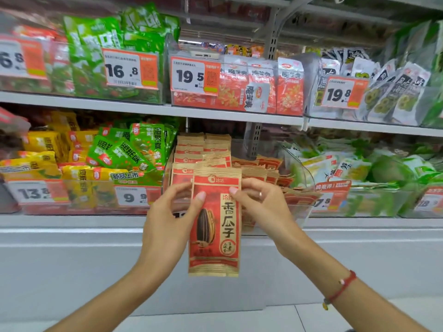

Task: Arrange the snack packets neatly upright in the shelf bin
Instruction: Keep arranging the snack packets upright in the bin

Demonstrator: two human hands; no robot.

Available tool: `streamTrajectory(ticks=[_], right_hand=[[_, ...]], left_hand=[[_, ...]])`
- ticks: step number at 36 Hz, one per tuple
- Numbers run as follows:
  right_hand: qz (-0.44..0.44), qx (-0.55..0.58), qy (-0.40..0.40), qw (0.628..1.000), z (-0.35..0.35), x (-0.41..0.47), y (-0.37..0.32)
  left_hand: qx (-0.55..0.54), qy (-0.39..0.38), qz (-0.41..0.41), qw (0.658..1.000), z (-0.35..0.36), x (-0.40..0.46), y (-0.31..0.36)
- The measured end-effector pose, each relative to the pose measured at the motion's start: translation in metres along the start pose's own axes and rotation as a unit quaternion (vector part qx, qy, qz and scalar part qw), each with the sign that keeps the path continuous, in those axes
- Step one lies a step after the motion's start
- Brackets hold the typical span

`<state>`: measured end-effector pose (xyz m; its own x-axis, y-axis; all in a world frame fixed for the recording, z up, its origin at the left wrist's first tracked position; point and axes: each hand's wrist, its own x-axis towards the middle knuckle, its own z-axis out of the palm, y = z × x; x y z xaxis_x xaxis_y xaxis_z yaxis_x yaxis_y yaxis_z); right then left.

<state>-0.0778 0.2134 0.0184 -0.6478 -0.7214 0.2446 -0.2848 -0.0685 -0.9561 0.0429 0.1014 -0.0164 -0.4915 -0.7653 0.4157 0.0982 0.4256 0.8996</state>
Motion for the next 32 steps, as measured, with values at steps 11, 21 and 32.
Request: streamTrajectory(ticks=[11, 21, 32], right_hand=[[-0.093, -0.031, 0.075, 0.992, 0.009, -0.006, -0.004], [0.058, 0.108, -0.106, 0.987, -0.012, -0.002, -0.010], [-0.010, 0.007, -0.095, 0.995, 0.001, -0.006, -0.004]], left_hand=[[0.181, -0.064, -0.036, 0.981, 0.011, -0.014, 0.009], [-0.028, -0.291, -0.097, 0.951, -0.009, 0.002, 0.010], [-0.071, -0.085, -0.108, 0.988, -0.008, 0.013, 0.003]])
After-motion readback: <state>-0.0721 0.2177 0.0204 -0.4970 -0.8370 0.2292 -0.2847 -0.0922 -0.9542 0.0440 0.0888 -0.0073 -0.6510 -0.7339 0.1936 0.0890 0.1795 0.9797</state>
